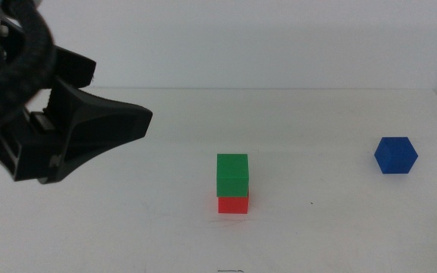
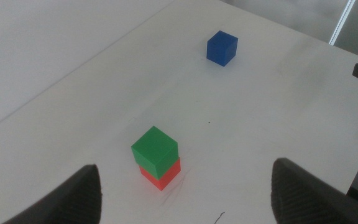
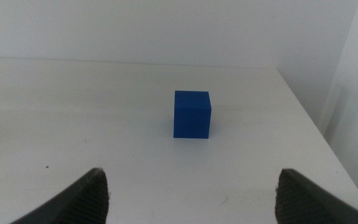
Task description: Stack red cubes first, then green, then blue cubes in a specific spot.
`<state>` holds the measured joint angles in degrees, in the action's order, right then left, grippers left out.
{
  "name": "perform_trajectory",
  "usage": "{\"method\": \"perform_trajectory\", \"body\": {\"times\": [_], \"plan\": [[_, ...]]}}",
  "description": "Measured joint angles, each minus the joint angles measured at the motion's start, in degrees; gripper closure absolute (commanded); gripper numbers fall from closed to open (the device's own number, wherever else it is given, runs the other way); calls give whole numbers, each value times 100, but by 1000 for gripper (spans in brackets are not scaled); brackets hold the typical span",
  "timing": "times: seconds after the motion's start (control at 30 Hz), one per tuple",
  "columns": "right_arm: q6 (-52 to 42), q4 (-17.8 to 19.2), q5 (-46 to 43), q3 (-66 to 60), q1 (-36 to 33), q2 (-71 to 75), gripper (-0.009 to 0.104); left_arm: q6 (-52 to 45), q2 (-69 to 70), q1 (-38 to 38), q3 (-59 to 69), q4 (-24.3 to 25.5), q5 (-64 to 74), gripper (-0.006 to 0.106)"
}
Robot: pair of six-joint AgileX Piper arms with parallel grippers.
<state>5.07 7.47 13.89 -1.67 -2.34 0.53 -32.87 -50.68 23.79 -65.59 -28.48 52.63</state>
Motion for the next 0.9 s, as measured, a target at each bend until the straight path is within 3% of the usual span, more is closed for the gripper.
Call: {"method": "perform_trajectory", "body": {"times": [0.17, 0.27, 0.63, 0.9], "plan": [[-12, 292, -485, 6, 0, 0, 20, 0, 0, 0, 0, 0, 0, 7], [398, 247, -342, 288, 0, -162, 20, -5, 0, 0, 0, 0, 0, 7], [759, 21, 732, 3321, 0, -3745, 20, -5, -16, 0, 0, -13, 0, 7], [952, -105, 578, 3778, 0, -5107, 20, -5, -16, 0, 0, -19, 0, 7]]}}
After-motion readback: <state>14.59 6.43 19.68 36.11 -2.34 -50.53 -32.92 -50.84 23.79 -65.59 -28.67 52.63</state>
